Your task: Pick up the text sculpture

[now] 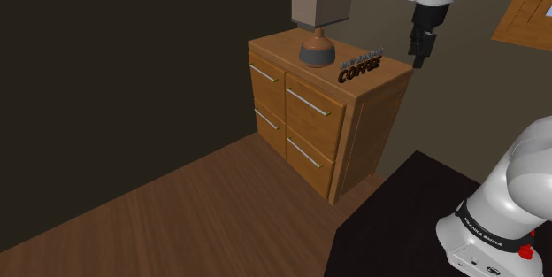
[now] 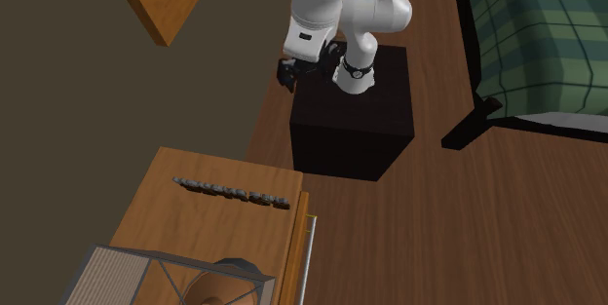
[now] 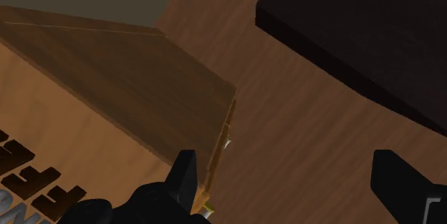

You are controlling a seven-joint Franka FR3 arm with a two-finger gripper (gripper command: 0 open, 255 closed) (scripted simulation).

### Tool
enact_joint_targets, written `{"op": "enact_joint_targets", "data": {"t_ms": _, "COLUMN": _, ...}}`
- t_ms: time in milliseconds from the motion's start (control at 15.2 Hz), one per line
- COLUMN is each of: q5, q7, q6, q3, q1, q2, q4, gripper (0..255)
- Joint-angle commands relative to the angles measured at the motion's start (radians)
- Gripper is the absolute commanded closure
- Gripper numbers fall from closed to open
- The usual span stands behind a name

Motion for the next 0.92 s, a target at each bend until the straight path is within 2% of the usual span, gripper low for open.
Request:
{"op": "enact_joint_targets", "data": {"t_ms": 0, "q5": -0.016, "q7": -0.107, "q6": 0.040, "q3": -0.053, "q1": 0.016, "q2": 0.054, "q4": 0.029, "gripper": 0}}
{"op": "enact_joint_targets", "data": {"t_ms": 264, "q5": -0.012, "q7": -0.311, "q6": 0.125, "q3": -0.155, "q1": 0.060, "q2": 0.189, "q4": 0.106, "gripper": 0}}
{"op": "enact_joint_targets", "data": {"t_ms": 462, "q5": 0.024, "q7": -0.472, "q6": 0.184, "q3": -0.228, "q1": 0.097, "q2": 0.306, "q4": 0.179, "gripper": 0}}
{"op": "enact_joint_targets", "data": {"t_ms": 660, "q5": 0.093, "q7": -0.645, "q6": 0.235, "q3": -0.294, "q1": 0.129, "q2": 0.437, "q4": 0.263, "gripper": 0}}
{"op": "enact_joint_targets", "data": {"t_ms": 858, "q5": 0.195, "q7": -0.829, "q6": 0.270, "q3": -0.336, "q1": 0.139, "q2": 0.582, "q4": 0.360, "gripper": 0}}
